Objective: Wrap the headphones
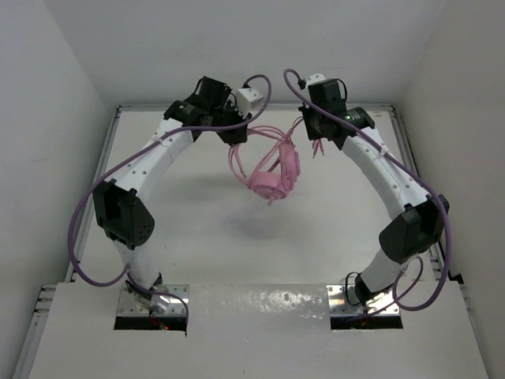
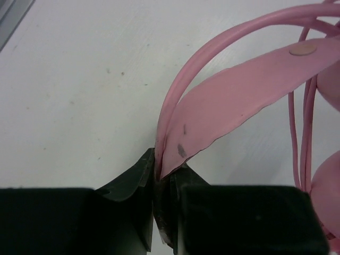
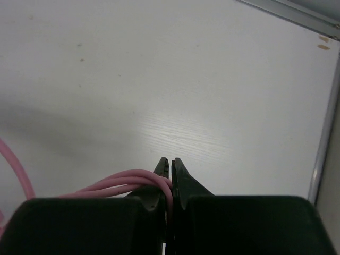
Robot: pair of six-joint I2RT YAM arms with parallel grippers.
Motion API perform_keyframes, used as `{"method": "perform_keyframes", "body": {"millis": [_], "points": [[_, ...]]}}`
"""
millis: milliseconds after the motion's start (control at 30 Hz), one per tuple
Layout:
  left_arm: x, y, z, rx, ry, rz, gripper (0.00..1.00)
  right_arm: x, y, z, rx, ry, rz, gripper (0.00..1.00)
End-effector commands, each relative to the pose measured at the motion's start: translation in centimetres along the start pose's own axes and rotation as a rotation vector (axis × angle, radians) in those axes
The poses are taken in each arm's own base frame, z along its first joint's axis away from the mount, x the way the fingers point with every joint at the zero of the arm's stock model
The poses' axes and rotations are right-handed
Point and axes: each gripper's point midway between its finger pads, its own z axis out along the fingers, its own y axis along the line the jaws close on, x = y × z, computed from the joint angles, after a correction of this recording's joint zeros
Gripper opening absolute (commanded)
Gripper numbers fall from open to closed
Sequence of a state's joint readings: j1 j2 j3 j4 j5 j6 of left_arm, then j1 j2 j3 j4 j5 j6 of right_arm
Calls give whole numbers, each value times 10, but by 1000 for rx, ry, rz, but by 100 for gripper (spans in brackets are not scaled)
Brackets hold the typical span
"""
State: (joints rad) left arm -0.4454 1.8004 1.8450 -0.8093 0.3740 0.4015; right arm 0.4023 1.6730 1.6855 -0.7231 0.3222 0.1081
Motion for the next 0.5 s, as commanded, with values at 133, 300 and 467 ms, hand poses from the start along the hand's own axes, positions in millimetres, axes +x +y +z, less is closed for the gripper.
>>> {"method": "perform_keyframes", "body": {"millis": [133,300,467], "points": [[-51,-44,-55,208,-204,-83,0,-18,54,3,-281,-177,91,17],[-60,-9,-71,140,-262,-233,0,18,85,6,-429,-174,122,42],[-61,6,-80,70,-271,-258,0,42,108,0,-565,-163,138,48]]}}
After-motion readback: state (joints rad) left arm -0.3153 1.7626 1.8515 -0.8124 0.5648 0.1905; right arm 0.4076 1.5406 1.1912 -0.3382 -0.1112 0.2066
